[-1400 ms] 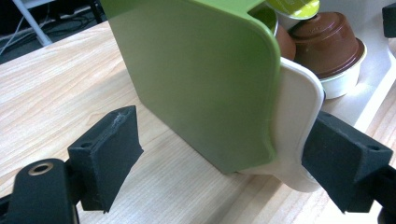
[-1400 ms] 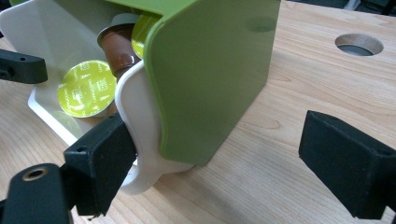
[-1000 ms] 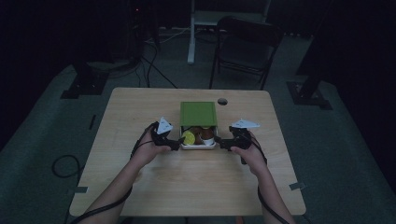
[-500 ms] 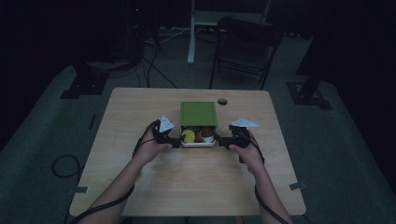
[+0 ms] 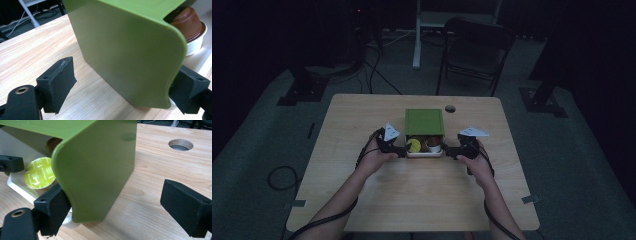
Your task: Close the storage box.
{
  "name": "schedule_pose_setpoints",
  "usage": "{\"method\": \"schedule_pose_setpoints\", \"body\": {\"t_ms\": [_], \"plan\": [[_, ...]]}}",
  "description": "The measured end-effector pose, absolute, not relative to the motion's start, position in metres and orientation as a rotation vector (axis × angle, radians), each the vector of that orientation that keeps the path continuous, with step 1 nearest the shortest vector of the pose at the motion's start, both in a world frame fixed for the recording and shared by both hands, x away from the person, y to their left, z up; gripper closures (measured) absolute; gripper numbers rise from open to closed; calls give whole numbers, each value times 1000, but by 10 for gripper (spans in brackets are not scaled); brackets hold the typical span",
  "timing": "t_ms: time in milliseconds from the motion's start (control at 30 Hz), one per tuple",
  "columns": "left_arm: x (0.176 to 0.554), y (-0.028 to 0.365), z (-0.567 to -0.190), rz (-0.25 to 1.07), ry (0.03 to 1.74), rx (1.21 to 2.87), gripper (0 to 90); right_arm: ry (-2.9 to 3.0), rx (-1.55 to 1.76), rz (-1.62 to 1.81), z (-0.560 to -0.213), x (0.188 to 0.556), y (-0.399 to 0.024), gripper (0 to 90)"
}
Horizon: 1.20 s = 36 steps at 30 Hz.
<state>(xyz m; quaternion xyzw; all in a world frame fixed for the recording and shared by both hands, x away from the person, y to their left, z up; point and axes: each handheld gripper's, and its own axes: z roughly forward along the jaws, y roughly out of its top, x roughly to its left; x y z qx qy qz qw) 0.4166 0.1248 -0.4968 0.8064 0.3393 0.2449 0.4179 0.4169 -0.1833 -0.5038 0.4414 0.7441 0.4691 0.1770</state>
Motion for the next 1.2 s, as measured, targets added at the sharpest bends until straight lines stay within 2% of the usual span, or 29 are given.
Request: {"method": "schedule_pose_setpoints", "body": {"t_ms": [1200], "plan": [[374,142,-495,508,893,1994,150,2097,1218,1275,-506,393,-199,109]]}}
